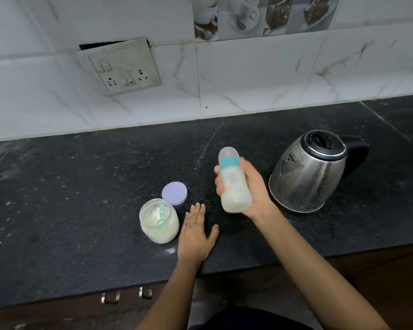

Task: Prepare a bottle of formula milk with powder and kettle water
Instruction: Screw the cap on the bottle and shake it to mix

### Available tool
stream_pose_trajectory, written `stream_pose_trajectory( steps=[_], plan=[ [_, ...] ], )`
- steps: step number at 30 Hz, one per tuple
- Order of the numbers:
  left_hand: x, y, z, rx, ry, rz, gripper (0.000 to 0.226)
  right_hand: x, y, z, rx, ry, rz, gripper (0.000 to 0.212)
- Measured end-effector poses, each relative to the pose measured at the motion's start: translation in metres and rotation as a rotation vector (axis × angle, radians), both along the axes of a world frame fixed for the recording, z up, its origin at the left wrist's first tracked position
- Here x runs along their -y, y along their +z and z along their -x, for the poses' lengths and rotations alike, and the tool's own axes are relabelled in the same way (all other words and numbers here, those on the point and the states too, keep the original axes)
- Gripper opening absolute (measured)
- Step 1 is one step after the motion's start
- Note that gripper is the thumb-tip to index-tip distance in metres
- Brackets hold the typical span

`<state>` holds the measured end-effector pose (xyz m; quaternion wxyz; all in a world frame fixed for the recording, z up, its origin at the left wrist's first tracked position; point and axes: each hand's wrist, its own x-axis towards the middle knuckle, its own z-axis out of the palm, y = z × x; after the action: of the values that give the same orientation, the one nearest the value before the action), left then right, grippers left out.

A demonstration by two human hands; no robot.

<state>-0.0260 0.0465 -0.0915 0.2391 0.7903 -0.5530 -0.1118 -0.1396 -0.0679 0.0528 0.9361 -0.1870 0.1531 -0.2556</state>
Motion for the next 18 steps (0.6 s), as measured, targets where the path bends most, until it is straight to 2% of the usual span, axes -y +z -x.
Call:
stream_pose_trajectory(
  steps=[3,5,8,12,15,18],
  plan=[
    [0.0,0.0,0.0,-0.002,-0.001,-0.005,0.07,0.003,0.009,-0.006,0.067,-0.073,-0.407,0.07],
    [0.0,0.0,0.0,0.001,0.002,-0.003,0.07,0.003,0.017,-0.006,0.081,-0.099,-0.483,0.063],
    [0.0,0.0,0.001,0.006,0.0,-0.011,0.07,0.007,0.03,-0.006,-0.035,-0.205,-0.465,0.045],
    [0.0,-0.001,0.0,0.007,-0.001,-0.011,0.07,0.011,0.039,-0.003,-0.263,-0.255,-0.438,0.048],
    [0.0,-0.002,0.0,0.016,0.0,-0.014,0.071,0.011,0.041,0.005,-0.38,-0.264,-0.323,0.038],
    [0.001,-0.003,0.0,0.017,-0.002,-0.012,0.072,0.012,0.042,0.01,-0.324,-0.263,-0.264,0.037]
  ],
)
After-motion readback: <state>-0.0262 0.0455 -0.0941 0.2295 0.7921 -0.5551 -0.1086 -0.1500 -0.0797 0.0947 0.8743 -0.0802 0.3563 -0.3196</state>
